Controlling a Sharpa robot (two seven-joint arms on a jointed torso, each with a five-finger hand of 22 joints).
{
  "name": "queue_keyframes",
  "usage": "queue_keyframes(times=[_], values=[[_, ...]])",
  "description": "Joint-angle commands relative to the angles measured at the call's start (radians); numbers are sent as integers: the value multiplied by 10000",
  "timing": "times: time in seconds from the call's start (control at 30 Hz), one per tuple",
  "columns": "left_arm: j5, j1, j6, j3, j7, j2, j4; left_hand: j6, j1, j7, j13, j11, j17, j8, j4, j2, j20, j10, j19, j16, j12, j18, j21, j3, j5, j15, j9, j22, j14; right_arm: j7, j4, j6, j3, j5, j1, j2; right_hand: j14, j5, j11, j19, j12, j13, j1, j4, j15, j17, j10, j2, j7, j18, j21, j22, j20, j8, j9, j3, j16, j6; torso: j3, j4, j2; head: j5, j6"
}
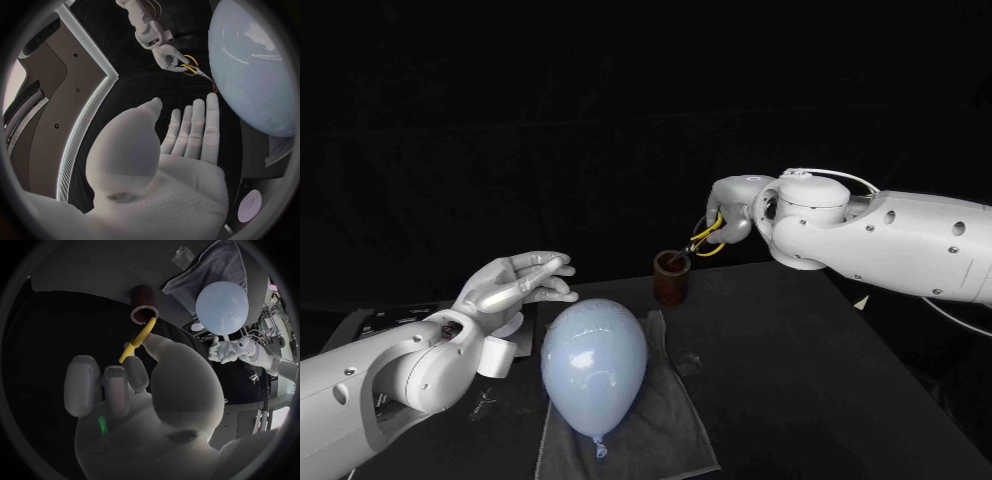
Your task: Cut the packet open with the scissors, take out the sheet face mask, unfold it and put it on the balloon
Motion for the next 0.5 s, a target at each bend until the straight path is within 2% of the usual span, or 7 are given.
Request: queue_keyframes(times=[0.03, 0.5], values=[[-59, 6, 232, 6, 86, 2, 35, 72, 95, 798, -9, 7, -7, -42, -39, 13, 16, 60, -30, -26, -47, 206, 30, -1, -5, 21, -15, -15, -73, -2, -106, 157, 1, 0, -65, 100, 793, 40, -17, 28, -52, -5, 27, 46, -69, 1447, -14, 102, -174, -32, -2, -16, -8, 732, 423, 27, 29, 824, -4, 1, 6, 16, -25], [-59, 6, 239, 6, 81, -71, 84, 72, 95, 798, -9, 7, -7, -42, -39, 13, 16, 60, -30, -26, -47, 206, 30, -1, -5, 21, -15, -15, -73, 39, -842, 171, -52, -185, -473, 783, 784, 45, -15, 7, -138, -77, 41, 43, -63, 1416, -65, 110, -167, -23, -44, -56, -6, 727, 419, 43, 11, 791, 0, -6, 1, 87, -45]])
